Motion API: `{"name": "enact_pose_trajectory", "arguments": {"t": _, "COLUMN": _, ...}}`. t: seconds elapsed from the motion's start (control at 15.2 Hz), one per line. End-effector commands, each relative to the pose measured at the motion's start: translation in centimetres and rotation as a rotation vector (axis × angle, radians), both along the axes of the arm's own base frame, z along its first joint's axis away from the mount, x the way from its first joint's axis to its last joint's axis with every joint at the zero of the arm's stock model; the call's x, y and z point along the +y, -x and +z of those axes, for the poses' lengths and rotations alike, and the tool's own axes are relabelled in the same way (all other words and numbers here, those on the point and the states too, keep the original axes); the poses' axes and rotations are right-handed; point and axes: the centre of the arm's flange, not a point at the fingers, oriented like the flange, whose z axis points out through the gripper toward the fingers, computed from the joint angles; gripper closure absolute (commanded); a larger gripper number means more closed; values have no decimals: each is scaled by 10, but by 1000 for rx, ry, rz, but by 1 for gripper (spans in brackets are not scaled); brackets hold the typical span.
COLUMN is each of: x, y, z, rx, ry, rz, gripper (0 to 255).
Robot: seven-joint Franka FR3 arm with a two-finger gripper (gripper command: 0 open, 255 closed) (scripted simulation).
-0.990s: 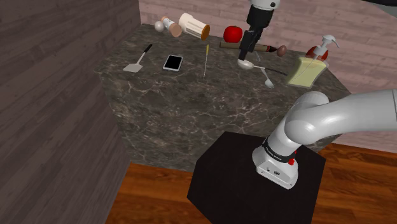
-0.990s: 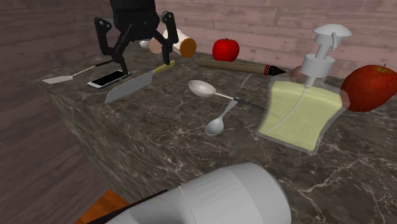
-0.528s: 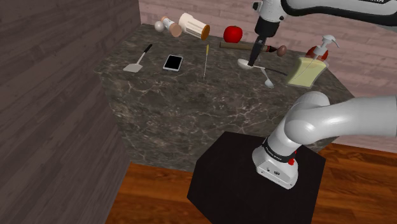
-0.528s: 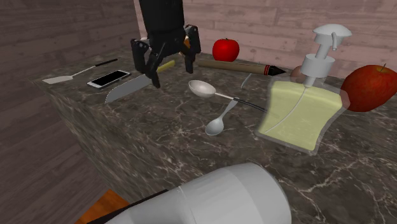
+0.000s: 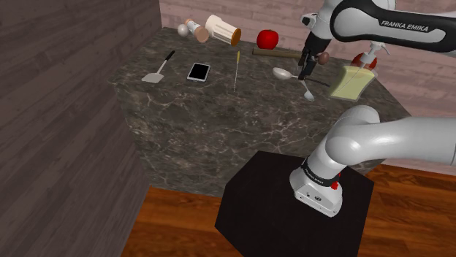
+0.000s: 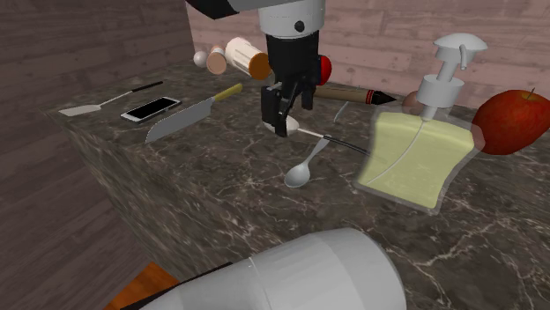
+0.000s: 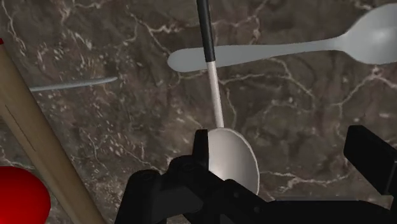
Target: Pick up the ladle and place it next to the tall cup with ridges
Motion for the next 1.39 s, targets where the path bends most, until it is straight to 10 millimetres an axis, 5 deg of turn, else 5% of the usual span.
{"name": "enact_pose_trajectory", "arguments": {"t": 0.0, "x": -22, "y": 1, "z": -7, "rx": -14, "ry": 28, "rz": 66, "gripper": 0}}
{"name": "enact_pose_trajectory", "arguments": {"t": 0.59, "x": -44, "y": -5, "z": -52, "rx": -23, "ry": 43, "rz": 104, "gripper": 0}}
{"name": "enact_pose_trajectory", "arguments": {"t": 1.12, "x": -44, "y": -5, "z": -52, "rx": -23, "ry": 43, "rz": 104, "gripper": 0}}
{"name": "enact_pose_trajectory", "arguments": {"t": 1.19, "x": -44, "y": -5, "z": -52, "rx": -23, "ry": 43, "rz": 104, "gripper": 255}}
{"name": "enact_pose_trajectory", "arguments": {"t": 1.32, "x": -44, "y": -5, "z": -52, "rx": -23, "ry": 43, "rz": 104, "gripper": 255}}
